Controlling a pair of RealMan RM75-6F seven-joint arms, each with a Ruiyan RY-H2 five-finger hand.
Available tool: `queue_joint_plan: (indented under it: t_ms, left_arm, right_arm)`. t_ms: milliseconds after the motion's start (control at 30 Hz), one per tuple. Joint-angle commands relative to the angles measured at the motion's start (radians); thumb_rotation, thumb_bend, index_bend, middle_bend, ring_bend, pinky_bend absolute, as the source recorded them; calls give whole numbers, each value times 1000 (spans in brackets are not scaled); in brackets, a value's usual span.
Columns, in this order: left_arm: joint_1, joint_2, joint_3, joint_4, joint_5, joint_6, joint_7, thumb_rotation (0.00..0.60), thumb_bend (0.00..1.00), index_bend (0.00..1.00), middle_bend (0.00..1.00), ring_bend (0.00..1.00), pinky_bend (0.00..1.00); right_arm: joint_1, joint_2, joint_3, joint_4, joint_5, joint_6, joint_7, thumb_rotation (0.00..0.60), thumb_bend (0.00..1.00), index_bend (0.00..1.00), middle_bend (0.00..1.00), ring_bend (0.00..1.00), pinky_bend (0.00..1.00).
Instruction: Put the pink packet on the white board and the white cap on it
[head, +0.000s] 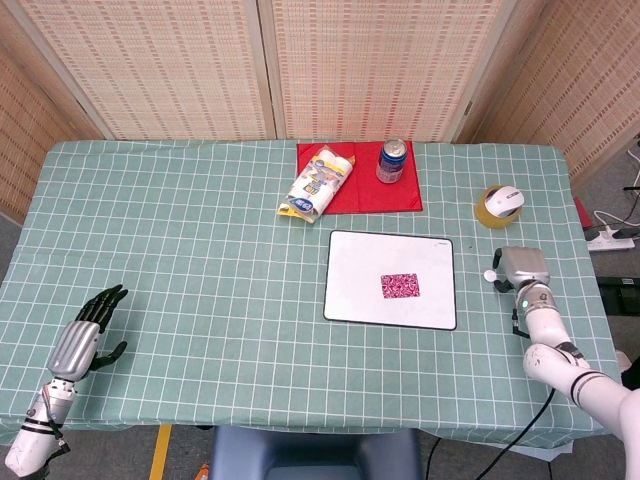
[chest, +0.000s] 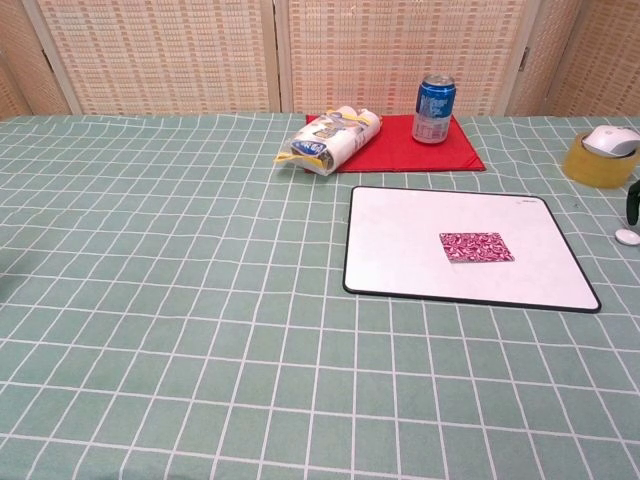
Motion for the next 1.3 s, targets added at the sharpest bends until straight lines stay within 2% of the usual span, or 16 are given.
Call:
queue_joint_plan:
  t_ms: [33, 133, 267, 1300]
  left_arm:
    - [0, -2, 0, 2, 1, 3, 4, 600, 277, 0, 0, 0, 109]
    - [-1, -2, 0, 3, 1, 1, 3, 600, 277, 0, 0, 0, 109]
    - [-1, -1, 0, 2, 1, 2, 0, 600, 278, 0, 0, 0, 109]
    - [-3, -1, 1, 10, -3, -10, -20, 600, 277, 0, 0, 0, 109]
  right_arm:
    - [3, -7, 0, 7, 3, -10, -1, 600, 330, 417, 1000, 1000, 1000]
    - [4, -11, 0, 7, 0, -11, -1, 600, 273, 411, 1000, 1000, 1000]
    - [3, -17, -2, 15, 0, -11, -4, 600, 258, 411, 1000, 1000, 1000]
    - [30, -58, 12, 87, -3, -61, 9, 600, 256, 467, 1000, 1000, 1000]
